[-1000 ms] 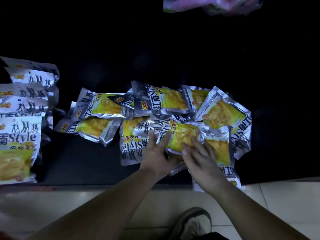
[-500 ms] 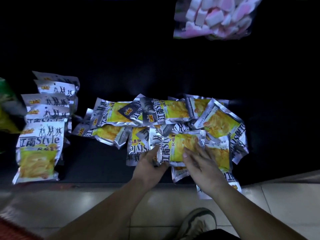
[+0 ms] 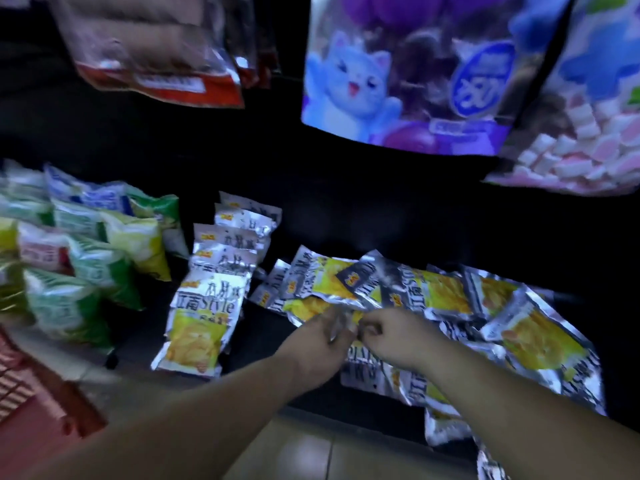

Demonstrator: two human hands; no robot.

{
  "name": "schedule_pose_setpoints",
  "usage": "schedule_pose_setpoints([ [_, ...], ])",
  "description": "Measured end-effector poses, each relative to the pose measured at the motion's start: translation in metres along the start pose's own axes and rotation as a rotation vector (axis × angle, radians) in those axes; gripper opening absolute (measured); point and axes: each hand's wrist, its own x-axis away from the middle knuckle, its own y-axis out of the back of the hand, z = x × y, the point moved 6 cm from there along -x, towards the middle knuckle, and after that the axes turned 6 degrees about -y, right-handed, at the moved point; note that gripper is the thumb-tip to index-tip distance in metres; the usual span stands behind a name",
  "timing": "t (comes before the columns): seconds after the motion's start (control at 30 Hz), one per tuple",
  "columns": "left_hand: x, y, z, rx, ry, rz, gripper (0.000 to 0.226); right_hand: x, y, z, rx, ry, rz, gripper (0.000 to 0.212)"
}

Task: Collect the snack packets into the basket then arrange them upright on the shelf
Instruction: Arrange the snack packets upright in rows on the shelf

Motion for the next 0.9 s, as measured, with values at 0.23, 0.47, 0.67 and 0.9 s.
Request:
schedule_pose_setpoints([
  [0.23, -0.013, 0.084, 0.056, -0.077, 0.176, -0.004, 0.060, -0.111, -0.012, 0.067, -0.104, 0.136, -0.044, 0.043],
  [0.47, -0.066, 0.047, 0.105, 0.313, 0.262, -0.009, 0.021, -0.157, -0.058, 0.057, 0.217, 0.029, -0.156, 0.063],
  [0.67, -0.095, 0.007, 0.142, 0.556, 0.312, -0.375, 0.037, -0.155, -0.072, 0.008, 0.060, 0.033, -0.084, 0.056],
  [0.9, -0.096, -0.012, 0.135, 0.615, 0.157, -0.540, 0.050, -0.156, -0.054, -0.023, -0.055, -0.033, -0.144, 0.057],
])
